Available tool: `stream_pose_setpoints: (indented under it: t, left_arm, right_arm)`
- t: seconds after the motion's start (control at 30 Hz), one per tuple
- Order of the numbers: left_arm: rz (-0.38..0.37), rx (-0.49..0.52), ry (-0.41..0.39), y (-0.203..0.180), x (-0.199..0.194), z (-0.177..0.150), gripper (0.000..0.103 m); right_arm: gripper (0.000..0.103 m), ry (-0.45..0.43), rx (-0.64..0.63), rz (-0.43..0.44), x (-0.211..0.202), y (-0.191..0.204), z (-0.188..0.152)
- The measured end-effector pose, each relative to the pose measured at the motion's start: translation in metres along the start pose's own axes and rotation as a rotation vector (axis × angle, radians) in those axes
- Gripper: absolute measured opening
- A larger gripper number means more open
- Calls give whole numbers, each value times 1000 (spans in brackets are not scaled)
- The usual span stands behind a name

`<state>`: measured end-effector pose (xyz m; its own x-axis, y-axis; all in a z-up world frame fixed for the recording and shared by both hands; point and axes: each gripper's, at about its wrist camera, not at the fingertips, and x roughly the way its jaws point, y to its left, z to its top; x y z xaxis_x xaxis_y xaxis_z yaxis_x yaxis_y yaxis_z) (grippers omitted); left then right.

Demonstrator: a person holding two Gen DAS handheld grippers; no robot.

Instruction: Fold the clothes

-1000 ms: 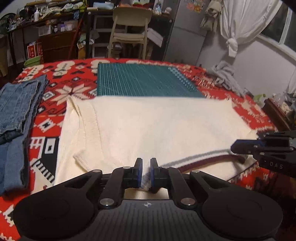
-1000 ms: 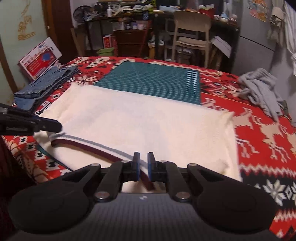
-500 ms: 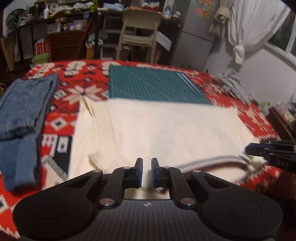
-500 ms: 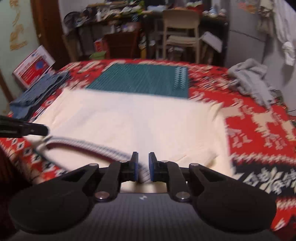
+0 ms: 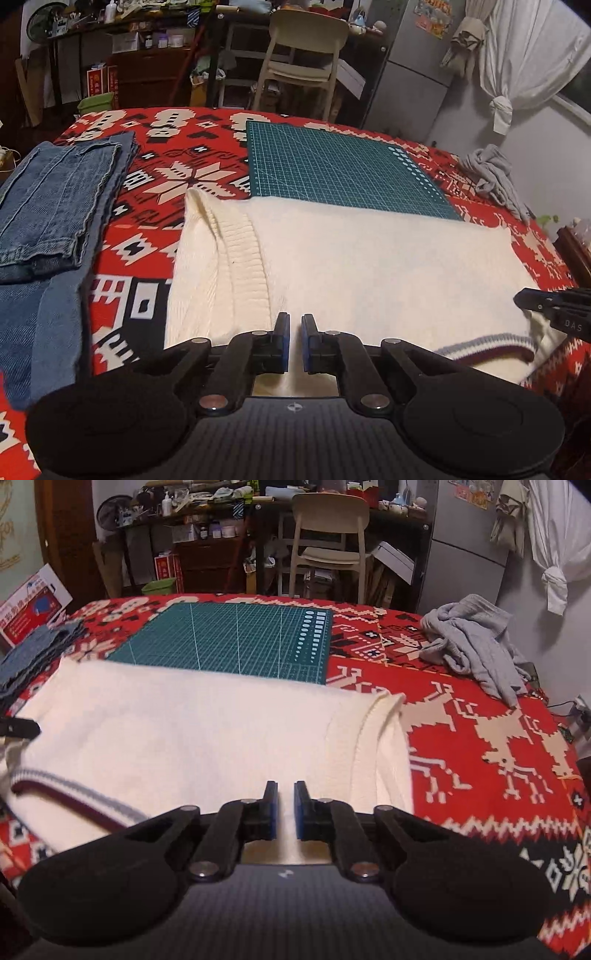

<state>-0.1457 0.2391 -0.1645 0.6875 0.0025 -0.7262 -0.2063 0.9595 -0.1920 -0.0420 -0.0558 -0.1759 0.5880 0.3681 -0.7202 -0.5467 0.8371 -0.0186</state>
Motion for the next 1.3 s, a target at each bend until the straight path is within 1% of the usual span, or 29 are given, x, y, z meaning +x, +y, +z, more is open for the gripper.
stream_pose_setpoints:
  t: [0.17, 0.27, 0.37, 0.47, 0.53, 0.67, 0.77, 0.87, 0.93, 0.97, 1.03, 1.1, 1.27, 1.3]
  left_arm:
    - [25, 13, 10, -3, -7, -2, 9]
    - [33, 27, 18, -4, -14, -6, 9]
    - [8, 26, 29, -1, -20, -14, 9]
    - [18, 36, 44, 0, -23, -21, 9]
    - [31, 20, 58, 3, -24, -24, 12]
    - [38, -24, 66, 14, -28, -27, 12]
    - [65, -36, 67, 18, -31, -28, 12]
    - [91, -57, 70, 24, -36, -29, 12]
    - [111, -85, 72, 32, -40, -30, 12]
    - [112, -107, 74, 37, -41, -30, 12]
    - [116, -152, 77, 48, -44, -30, 6]
    - [107, -193, 79, 55, -46, -31, 5]
    - [103, -217, 77, 52, -51, -28, 5]
    - [97, -219, 70, 51, -53, -27, 9]
  right_arm:
    - [7, 14, -28, -18, -16, -2, -11]
    - [7, 14, 0, -24, -27, -5, -13]
    - [10, -9, 10, 4, -39, -1, -12]
    - [10, -14, -23, 40, -45, 13, -12]
    - [10, 5, -51, 52, -45, 22, -15]
    - [11, 45, -16, 54, -42, 19, -25]
    - [11, 57, 45, 53, -46, 7, -31]
    - [11, 73, 106, 33, -47, -7, -37]
    - [11, 78, 156, 22, -48, -17, -40]
    - [11, 81, 180, 14, -47, -23, -42]
    - [11, 84, 218, 6, -47, -32, -44]
    - [11, 86, 241, 2, -47, -38, -45]
    - [14, 82, 255, -17, -51, -46, -44]
    - [16, 78, 254, -17, -53, -46, -43]
